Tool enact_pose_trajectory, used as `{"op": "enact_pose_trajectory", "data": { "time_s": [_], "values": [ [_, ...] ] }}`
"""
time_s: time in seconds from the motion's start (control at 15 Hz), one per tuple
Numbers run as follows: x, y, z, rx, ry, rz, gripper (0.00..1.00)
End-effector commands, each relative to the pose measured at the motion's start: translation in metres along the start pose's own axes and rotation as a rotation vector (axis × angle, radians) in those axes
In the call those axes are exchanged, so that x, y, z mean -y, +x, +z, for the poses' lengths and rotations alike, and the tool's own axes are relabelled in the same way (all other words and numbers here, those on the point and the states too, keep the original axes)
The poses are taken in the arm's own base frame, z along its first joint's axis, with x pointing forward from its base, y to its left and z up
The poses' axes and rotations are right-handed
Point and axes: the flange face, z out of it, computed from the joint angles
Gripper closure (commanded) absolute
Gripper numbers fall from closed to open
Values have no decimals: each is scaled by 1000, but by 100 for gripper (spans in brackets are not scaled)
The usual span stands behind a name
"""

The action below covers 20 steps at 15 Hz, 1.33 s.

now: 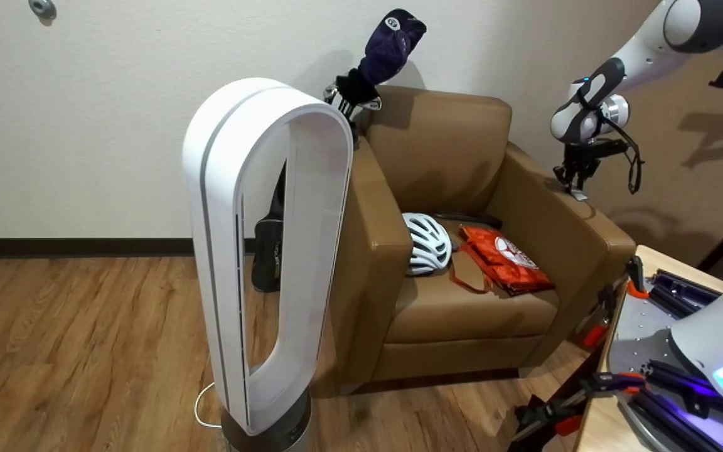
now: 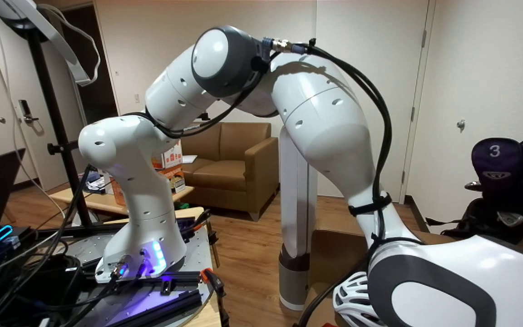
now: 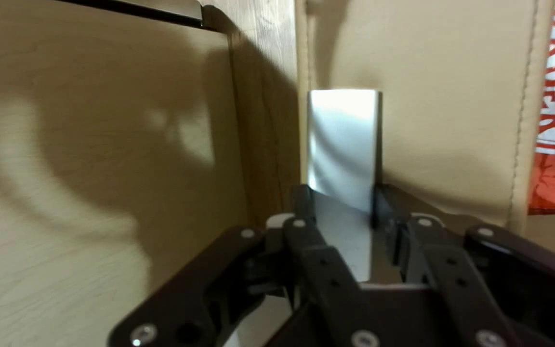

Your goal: Take the object on the right arm of the sofa and place it on the left arm

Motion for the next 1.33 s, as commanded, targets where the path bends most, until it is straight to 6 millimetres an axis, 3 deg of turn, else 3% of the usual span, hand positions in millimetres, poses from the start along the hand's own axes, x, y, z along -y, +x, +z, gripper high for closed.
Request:
{"op": "enact_pose_trajectory", "data": {
  "time_s": [0.0, 0.4, 0.87, 0.93, 1.07, 1.27],
  "values": [
    [13, -25, -6, 51, 124, -58, 86],
    [9, -34, -2, 167, 226, -46, 87],
    [0, -32, 3, 141, 191, -3, 86],
    [0, -32, 3, 142, 187, -4, 39],
    [-3, -32, 2, 140, 170, 0, 33],
    [-15, -34, -3, 120, 148, 44, 13]
  ]
}}
